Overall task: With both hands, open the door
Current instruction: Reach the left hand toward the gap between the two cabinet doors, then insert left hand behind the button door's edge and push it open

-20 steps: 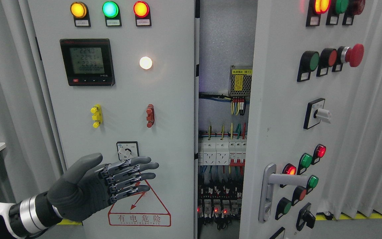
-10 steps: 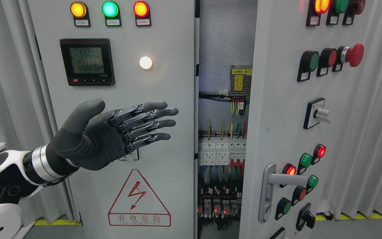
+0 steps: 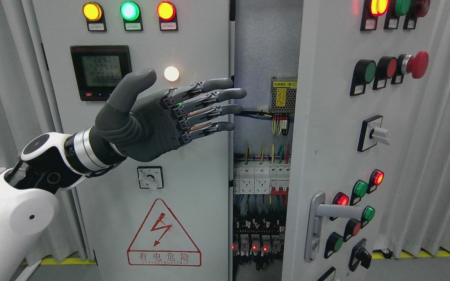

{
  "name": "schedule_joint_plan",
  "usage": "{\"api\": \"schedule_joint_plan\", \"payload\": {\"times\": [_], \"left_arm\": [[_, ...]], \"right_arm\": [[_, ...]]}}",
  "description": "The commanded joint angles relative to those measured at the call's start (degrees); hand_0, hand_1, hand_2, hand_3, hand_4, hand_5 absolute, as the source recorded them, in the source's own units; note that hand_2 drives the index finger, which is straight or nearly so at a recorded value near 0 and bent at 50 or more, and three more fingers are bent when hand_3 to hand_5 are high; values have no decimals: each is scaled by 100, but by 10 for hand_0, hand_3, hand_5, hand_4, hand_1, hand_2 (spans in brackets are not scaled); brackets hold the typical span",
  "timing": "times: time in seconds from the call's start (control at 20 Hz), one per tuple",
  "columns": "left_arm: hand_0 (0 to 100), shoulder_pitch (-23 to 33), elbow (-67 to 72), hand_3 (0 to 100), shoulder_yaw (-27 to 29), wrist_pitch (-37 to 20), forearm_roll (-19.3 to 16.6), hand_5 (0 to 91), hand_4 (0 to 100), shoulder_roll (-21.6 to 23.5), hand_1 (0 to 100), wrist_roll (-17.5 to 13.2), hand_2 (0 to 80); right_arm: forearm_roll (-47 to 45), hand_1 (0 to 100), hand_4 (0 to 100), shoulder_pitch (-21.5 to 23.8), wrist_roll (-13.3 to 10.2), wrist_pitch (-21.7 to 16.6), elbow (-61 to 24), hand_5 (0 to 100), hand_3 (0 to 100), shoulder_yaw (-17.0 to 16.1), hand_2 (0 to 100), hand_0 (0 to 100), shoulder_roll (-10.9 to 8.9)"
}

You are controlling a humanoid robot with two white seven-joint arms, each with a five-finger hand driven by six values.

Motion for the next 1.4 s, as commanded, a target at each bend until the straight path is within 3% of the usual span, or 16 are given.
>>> {"api": "schedule_joint_plan", "payload": {"times": [0.0, 0.35, 0.65, 0.9, 1.35], "left_arm": [[289, -529, 1189, 28, -1882, -11, 323, 0, 34, -301, 0, 90, 28], [288, -740, 1163, 28, -1909, -11, 420, 0, 34, -556, 0, 90, 28], [289, -907, 900, 28, -1848, 6, 657, 0, 34, -521, 0, 64, 28], [289, -890, 714, 28, -1619, 164, 657, 0, 34, -486, 0, 20, 28], [289, -1100, 776, 28, -1663, 173, 692, 0, 33, -828, 0, 20, 28]], "right_arm": [[-123, 0, 0, 53, 1, 1, 0, 0, 0, 0, 0, 219, -9], [-123, 0, 0, 53, 1, 1, 0, 0, 0, 0, 0, 219, -9], [-123, 0, 0, 53, 1, 1, 0, 0, 0, 0, 0, 219, -9], [-123, 0, 0, 53, 1, -8, 0, 0, 0, 0, 0, 219, -9], [-123, 0, 0, 53, 1, 1, 0, 0, 0, 0, 0, 219, -9]]}}
